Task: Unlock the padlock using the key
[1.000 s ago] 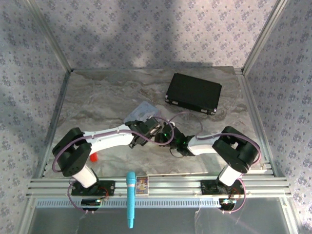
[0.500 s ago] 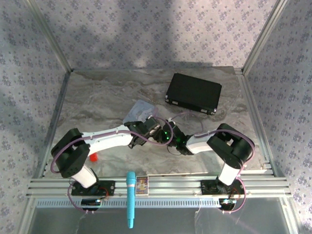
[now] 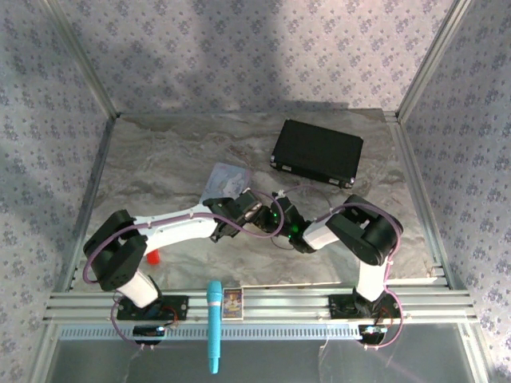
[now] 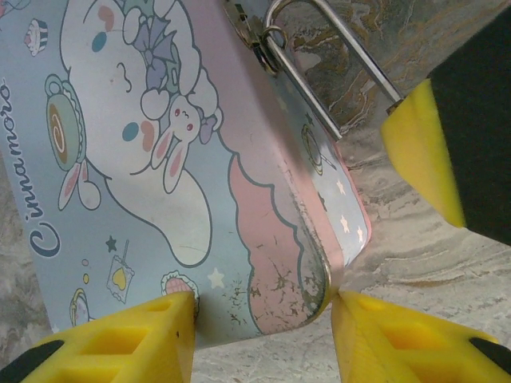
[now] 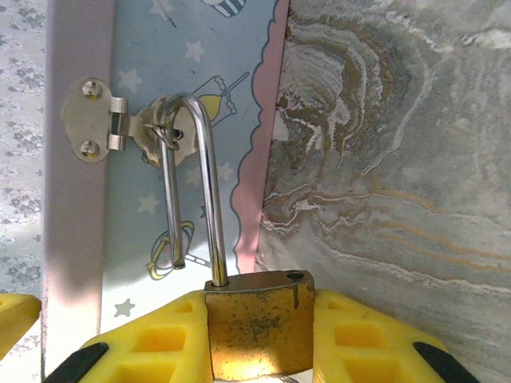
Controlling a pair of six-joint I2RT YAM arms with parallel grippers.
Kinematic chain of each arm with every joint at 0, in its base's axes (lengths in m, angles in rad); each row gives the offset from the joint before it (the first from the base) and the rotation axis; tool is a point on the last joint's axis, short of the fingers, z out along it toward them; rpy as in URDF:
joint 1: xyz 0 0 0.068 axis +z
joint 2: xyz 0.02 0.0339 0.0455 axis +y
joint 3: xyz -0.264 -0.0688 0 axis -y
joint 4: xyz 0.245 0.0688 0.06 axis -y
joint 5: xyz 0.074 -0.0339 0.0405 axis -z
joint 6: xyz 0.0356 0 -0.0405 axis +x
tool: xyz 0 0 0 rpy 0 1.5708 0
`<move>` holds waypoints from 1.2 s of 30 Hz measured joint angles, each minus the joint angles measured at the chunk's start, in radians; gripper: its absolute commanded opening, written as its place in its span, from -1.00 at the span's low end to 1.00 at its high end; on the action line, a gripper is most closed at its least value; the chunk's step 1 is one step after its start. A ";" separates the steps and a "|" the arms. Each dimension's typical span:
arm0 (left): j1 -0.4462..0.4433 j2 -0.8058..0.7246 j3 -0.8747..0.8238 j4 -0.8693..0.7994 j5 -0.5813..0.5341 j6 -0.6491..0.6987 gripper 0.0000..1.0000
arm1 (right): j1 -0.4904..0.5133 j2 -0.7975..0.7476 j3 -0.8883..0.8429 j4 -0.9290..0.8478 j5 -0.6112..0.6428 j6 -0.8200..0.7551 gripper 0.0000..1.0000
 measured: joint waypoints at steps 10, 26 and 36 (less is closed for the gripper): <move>0.010 0.003 0.014 -0.017 0.018 0.001 -0.05 | -0.028 0.022 -0.001 0.045 -0.064 0.015 -0.94; 0.015 0.016 0.029 -0.022 0.020 0.001 -0.05 | -0.071 0.048 0.041 0.045 -0.082 0.017 -0.95; 0.015 0.016 0.029 -0.020 0.022 0.001 -0.05 | -0.114 0.064 0.113 -0.002 -0.100 0.015 -0.96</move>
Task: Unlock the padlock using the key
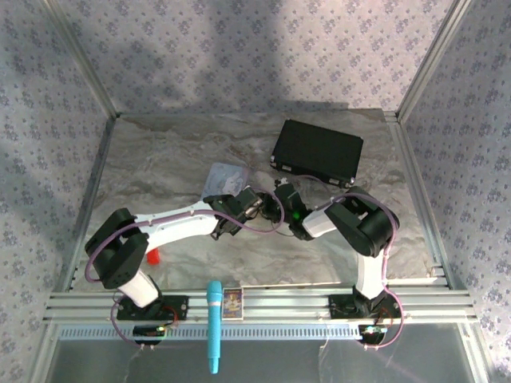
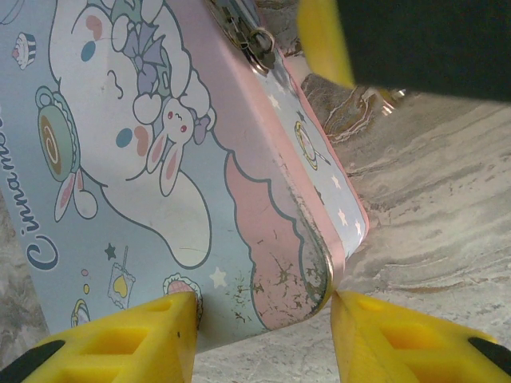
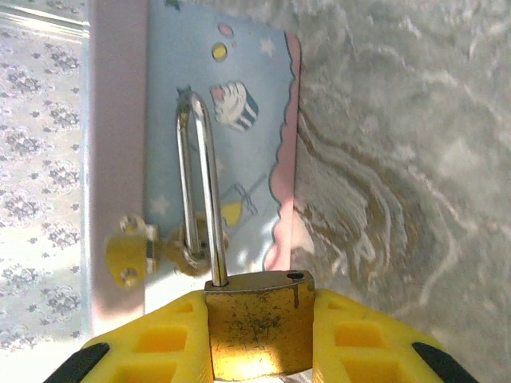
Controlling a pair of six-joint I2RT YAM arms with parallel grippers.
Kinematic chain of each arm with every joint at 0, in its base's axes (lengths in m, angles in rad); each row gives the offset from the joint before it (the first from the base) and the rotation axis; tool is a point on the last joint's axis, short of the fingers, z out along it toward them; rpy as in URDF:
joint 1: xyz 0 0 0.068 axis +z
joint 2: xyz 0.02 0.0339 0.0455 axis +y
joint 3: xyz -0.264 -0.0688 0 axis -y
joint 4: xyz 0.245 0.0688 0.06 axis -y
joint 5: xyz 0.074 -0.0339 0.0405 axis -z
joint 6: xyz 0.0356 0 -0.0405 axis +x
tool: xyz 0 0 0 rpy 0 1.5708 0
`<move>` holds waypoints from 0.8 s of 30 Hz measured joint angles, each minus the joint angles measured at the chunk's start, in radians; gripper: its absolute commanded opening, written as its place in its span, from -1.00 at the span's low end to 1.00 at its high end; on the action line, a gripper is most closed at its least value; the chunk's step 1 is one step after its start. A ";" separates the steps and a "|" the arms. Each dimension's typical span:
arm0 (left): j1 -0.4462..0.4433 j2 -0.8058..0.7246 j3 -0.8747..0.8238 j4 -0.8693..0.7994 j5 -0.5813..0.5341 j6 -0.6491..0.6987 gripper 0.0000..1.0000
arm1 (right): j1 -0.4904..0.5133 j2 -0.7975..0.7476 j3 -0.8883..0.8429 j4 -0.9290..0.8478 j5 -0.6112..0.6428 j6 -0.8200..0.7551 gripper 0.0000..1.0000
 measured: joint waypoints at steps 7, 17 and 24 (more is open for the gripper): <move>0.001 -0.001 0.001 0.000 0.002 -0.001 -0.05 | -0.011 0.030 0.034 -0.001 -0.001 0.000 -0.96; 0.012 -0.008 0.001 -0.008 0.002 -0.026 -0.01 | -0.040 0.019 0.041 -0.097 -0.064 -0.031 -0.97; 0.029 -0.015 0.001 -0.072 -0.056 -0.106 0.17 | -0.060 -0.081 0.055 -0.368 -0.082 -0.158 -0.92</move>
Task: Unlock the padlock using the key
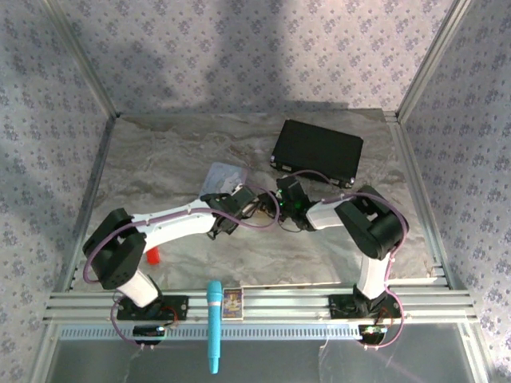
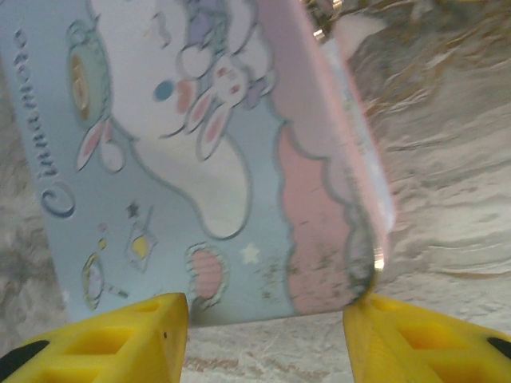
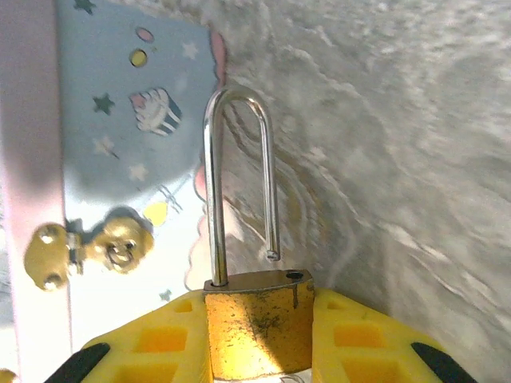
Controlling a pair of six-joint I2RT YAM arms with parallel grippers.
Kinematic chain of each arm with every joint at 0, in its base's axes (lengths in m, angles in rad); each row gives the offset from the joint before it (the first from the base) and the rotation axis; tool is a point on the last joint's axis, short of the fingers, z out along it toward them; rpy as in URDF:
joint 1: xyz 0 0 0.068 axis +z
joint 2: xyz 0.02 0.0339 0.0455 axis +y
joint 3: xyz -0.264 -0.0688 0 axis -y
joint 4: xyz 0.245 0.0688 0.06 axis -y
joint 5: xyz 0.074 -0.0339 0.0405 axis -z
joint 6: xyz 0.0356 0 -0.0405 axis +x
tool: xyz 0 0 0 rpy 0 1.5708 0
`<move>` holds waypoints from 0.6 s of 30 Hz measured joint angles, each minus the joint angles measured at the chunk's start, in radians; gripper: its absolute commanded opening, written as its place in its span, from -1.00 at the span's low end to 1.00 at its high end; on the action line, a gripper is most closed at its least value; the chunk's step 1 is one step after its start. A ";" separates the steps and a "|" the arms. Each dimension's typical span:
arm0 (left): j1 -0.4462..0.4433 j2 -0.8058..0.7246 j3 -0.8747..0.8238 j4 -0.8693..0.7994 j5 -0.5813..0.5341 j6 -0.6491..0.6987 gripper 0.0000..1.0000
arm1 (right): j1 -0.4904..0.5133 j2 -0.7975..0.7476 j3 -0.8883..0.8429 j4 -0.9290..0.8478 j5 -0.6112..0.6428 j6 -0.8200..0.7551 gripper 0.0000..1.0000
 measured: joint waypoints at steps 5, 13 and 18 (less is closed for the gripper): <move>0.004 -0.010 0.000 -0.025 -0.072 -0.055 0.30 | -0.037 -0.050 0.010 -0.165 -0.032 -0.095 -0.89; 0.011 -0.051 0.002 -0.058 -0.148 -0.135 0.53 | -0.067 -0.050 0.164 -0.537 -0.030 -0.322 -0.63; 0.013 -0.050 0.003 -0.112 -0.170 -0.265 0.64 | -0.058 -0.051 0.219 -0.695 0.040 -0.422 -0.56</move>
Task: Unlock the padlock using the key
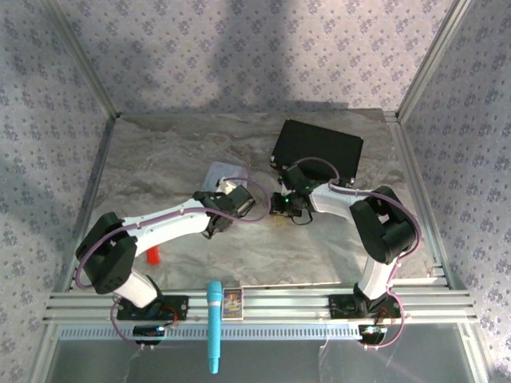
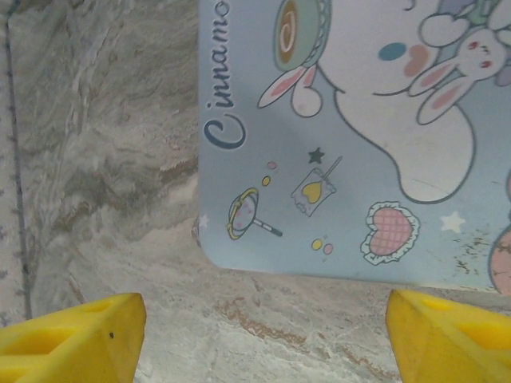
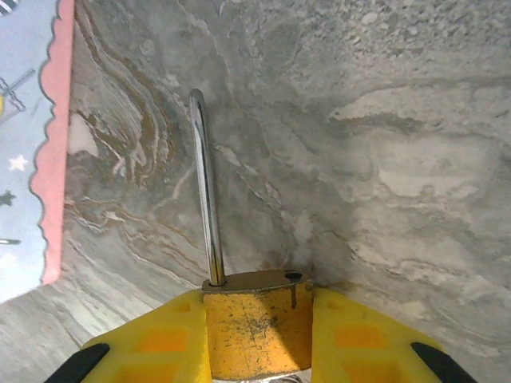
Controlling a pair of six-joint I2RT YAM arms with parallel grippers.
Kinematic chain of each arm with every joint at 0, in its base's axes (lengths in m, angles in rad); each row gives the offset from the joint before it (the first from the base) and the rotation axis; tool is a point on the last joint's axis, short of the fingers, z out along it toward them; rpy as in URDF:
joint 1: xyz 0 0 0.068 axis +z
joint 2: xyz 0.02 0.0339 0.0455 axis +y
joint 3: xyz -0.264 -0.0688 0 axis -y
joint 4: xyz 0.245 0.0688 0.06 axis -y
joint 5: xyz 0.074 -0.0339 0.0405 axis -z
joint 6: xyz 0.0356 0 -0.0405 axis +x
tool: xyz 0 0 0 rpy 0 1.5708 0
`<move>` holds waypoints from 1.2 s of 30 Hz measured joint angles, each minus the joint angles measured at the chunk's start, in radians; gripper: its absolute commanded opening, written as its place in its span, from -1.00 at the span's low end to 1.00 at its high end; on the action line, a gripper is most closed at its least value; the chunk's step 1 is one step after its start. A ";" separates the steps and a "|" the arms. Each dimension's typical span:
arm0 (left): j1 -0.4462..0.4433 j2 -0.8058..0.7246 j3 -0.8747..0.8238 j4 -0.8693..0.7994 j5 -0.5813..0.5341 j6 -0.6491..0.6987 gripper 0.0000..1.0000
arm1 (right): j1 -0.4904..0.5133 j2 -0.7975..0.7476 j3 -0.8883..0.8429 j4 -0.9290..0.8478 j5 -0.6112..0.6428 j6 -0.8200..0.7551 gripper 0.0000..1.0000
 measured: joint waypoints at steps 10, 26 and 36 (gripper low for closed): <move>0.008 0.090 0.031 -0.103 -0.080 -0.154 0.71 | 0.043 -0.005 0.040 -0.129 0.140 -0.055 -0.37; 0.273 -0.017 -0.050 0.024 0.002 -0.081 0.72 | 0.079 -0.012 0.036 -0.174 0.227 -0.058 0.20; 0.469 -0.012 -0.039 0.166 0.135 0.018 0.72 | 0.066 -0.074 -0.003 -0.253 0.253 -0.061 0.36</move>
